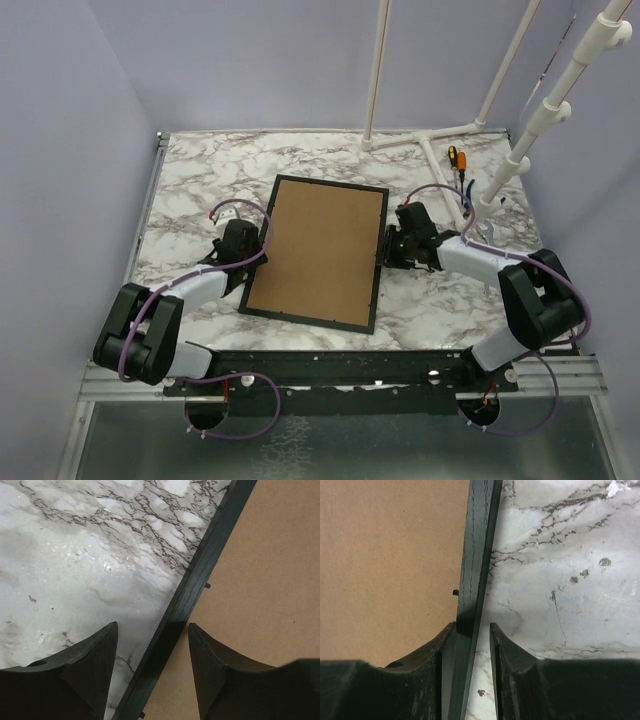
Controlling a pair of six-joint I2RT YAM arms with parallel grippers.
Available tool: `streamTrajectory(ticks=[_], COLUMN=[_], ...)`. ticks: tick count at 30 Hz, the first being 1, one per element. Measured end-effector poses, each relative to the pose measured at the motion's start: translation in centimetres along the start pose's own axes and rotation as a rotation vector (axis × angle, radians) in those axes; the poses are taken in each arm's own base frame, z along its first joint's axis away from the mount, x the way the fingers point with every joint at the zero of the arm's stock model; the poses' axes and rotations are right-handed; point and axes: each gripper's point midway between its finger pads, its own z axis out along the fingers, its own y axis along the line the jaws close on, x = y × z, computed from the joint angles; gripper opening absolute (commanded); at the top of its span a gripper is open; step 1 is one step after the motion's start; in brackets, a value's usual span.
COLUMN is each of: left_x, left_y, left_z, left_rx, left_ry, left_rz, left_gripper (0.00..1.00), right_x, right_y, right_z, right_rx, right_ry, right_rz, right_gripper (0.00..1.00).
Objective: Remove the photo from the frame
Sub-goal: Adjust the photo frame at the center of the board.
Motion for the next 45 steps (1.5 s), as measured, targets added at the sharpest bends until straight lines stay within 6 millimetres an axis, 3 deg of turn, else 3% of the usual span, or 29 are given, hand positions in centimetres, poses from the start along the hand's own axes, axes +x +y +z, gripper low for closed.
streamTrajectory(ticks=[12,19,26,32,40,45], left_x=[0.1,0.4,1.1,1.4,1.7,1.4], left_y=[-3.8,-4.6,-5.7,-6.1,-6.5,-7.0], left_z=[1.0,0.8,0.3,0.1,0.0,0.4], left_rx=[0.177,0.227,0.291,0.319,0.347,0.349], left_ry=[0.034,0.056,0.092,0.104,0.115,0.119], left_rz=[-0.018,-0.026,-0.051,-0.059,-0.07,-0.094], left_gripper=[0.57,0.53,0.51,0.51,0.51,0.52], right_x=[-1.7,-2.4,-3.5,-4.5,-9.2,-11.3], right_y=[0.1,-0.1,-1.2,-1.7,0.4,0.6], right_z=[0.7,0.2,-0.3,0.8,2.9,3.4], right_rx=[0.036,0.035,0.002,-0.017,-0.059,-0.056], right_ry=[0.002,-0.018,-0.029,-0.016,-0.044,-0.065], right_rz=[-0.057,-0.048,0.015,0.05,0.049,0.049], right_gripper=[0.5,0.69,0.8,0.9,0.9,0.9])
